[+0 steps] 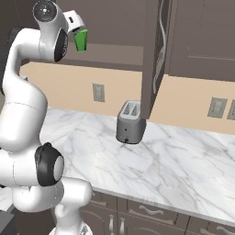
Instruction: Open the cabinet directly in front. Then move the liquor and the cup to the dining counter with the candle on it.
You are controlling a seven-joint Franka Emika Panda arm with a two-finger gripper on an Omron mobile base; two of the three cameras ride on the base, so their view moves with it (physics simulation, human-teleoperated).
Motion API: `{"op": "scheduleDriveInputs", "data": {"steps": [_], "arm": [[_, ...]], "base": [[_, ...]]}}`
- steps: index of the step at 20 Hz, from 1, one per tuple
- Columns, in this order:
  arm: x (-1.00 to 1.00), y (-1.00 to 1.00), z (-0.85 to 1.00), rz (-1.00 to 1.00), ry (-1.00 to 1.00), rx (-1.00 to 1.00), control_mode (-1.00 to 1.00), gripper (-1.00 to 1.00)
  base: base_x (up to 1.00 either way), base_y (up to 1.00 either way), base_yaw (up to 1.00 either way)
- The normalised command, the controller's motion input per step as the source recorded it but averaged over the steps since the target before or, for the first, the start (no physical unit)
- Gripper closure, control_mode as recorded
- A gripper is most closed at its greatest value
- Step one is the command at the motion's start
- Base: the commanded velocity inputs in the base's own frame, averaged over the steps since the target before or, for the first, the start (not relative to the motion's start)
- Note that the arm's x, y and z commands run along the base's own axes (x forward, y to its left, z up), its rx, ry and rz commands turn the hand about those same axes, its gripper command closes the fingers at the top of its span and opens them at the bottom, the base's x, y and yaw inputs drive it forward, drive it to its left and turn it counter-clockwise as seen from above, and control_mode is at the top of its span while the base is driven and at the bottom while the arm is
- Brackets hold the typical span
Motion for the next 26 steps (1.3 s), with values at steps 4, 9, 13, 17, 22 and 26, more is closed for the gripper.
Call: {"op": "scheduleDriveInputs", "data": {"steps": [4, 9, 13, 17, 22, 26], "arm": [[0.15, 0.0, -0.2, 0.0, 0.0, 0.0, -1.0, -1.0], [0.21, 0.0, 0.0, 0.0, 0.0, 0.0, -1.0, -1.0], [0.19, 0.0, 0.07, 0.0, 0.0, 0.0, -1.0, -1.0], [0.18, 0.01, 0.1, 0.0, 0.02, 0.0, -1.0, -1.0], [0.17, 0.03, 0.14, 0.0, 0.03, -0.01, -1.0, -1.0], [0.12, 0.06, 0.11, 0.0, 0.02, -0.01, -1.0, -1.0]], "base": [[0.0, 0.0, 0.0], [0.0, 0.0, 0.0], [0.0, 0.0, 0.0], [0.0, 0.0, 0.0], [0.0, 0.0, 0.0], [0.0, 0.0, 0.0]]}}
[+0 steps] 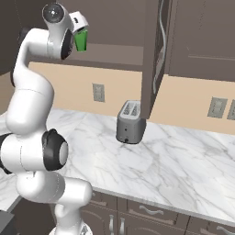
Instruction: Open the cabinet directly in front. Then move the liquor and the cup to the dining counter with the candle on it.
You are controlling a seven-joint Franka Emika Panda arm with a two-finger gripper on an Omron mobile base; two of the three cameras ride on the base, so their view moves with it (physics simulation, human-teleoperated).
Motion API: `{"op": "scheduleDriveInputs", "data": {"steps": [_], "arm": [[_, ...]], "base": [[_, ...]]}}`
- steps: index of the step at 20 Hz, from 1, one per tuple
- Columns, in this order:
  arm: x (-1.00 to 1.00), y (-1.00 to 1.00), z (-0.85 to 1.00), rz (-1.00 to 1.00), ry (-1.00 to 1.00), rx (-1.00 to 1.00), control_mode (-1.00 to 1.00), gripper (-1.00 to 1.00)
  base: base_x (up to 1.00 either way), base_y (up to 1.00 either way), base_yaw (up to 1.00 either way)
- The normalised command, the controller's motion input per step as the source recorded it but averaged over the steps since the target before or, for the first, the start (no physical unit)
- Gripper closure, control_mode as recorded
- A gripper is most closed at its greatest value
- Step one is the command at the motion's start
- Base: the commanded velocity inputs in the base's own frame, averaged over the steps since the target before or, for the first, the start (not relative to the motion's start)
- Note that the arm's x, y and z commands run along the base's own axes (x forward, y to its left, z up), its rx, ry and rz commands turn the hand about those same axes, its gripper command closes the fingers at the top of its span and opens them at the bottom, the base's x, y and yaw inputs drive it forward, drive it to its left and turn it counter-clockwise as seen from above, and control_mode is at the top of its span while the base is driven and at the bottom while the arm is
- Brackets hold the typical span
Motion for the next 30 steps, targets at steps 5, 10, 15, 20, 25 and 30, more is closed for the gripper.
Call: {"op": "scheduleDriveInputs", "data": {"steps": [5, 10, 15, 20, 25, 30], "arm": [[0.09, 0.11, 0.02, 0.0, 0.01, -0.02, -1.0, -1.0], [0.09, 0.14, 0.0, 0.0, 0.02, 0.0, -1.0, -1.0], [0.13, 0.13, 0.0, 0.0, 0.01, 0.0, -1.0, -1.0], [0.25, 0.02, 0.0, 0.0, 0.04, 0.0, -1.0, -1.0], [0.32, 0.0, 0.0, 0.0, 0.04, 0.0, -1.0, -1.0], [0.29, 0.0, 0.0, 0.0, 0.03, 0.0, -1.0, -1.0]], "base": [[0.0, 0.0, 0.0], [0.0, 0.0, 0.0], [0.0, 0.0, 0.0], [0.0, 0.0, 0.0], [0.0, 0.0, 0.0], [0.0, 0.0, 0.0]]}}
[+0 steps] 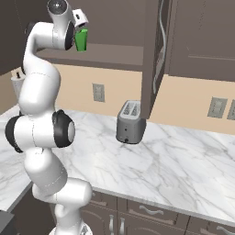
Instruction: Open the cabinet directly in front. Then move the liquor and the cup to the dining counter with the candle on it.
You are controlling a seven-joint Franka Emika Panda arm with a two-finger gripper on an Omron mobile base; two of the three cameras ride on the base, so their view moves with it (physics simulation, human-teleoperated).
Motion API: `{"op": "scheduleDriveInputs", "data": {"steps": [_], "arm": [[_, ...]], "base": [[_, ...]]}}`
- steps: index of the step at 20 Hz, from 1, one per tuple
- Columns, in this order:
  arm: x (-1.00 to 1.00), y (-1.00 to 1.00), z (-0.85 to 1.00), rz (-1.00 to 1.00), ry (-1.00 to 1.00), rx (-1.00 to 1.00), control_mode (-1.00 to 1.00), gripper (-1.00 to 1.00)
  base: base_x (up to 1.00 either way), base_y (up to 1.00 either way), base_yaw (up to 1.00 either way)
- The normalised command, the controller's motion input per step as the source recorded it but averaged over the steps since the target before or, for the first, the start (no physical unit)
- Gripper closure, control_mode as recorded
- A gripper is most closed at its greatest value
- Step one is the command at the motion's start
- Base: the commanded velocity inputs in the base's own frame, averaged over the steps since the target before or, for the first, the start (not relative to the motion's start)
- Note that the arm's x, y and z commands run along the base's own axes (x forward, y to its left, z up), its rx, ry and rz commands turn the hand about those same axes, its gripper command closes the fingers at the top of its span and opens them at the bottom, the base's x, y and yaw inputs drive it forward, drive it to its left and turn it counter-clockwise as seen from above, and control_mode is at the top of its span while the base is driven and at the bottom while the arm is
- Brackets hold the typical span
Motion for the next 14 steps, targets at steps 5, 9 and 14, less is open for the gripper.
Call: {"op": "scheduleDriveInputs", "data": {"steps": [5, 9, 14], "arm": [[0.27, 0.0, 0.0, 0.0, 0.02, 0.0, -1.0, -1.0], [0.27, 0.0, 0.0, 0.0, 0.0, 0.0, -1.0, -1.0], [0.26, 0.0, 0.0, 0.0, 0.0, 0.0, -1.0, -1.0]], "base": [[0.0, 0.0, 0.0], [0.0, 0.0, 0.0], [0.0, 0.0, 0.0]]}}
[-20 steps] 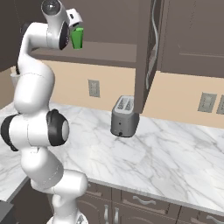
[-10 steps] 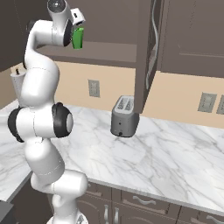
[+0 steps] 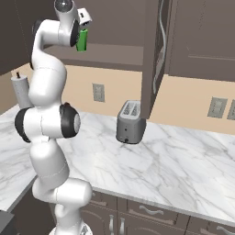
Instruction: Open the cabinet directly in front. Then move the liquor and the cup to the dining counter with the candle on it.
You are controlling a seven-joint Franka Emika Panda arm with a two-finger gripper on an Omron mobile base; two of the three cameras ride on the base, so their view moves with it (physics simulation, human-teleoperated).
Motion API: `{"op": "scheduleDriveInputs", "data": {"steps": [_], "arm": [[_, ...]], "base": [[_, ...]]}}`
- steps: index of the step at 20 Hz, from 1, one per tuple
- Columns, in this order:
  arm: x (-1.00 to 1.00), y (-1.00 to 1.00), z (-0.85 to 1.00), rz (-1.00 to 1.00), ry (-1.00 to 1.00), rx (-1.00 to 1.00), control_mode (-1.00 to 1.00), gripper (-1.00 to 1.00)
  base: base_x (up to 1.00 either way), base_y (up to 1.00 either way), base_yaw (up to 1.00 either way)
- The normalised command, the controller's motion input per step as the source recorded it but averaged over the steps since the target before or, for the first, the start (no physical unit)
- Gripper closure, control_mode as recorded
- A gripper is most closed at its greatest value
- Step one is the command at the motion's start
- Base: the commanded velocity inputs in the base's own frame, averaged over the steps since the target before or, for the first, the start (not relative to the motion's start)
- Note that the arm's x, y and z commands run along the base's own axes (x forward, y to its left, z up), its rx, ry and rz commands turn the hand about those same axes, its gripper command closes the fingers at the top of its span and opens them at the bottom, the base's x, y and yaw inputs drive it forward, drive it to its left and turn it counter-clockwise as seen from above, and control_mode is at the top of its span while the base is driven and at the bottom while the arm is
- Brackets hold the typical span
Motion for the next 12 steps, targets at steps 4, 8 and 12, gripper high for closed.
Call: {"op": "scheduleDriveInputs", "data": {"steps": [4, 8, 12], "arm": [[0.28, 0.01, 0.0, 0.0, 0.0, 0.0, -1.0, -1.0], [0.28, 0.08, 0.0, 0.0, 0.0, 0.0, -1.0, -1.0], [0.23, 0.11, 0.0, 0.0, 0.0, 0.0, -1.0, -1.0]], "base": [[0.0, 0.0, 0.0], [0.0, 0.0, 0.0], [0.0, 0.0, 0.0]]}}
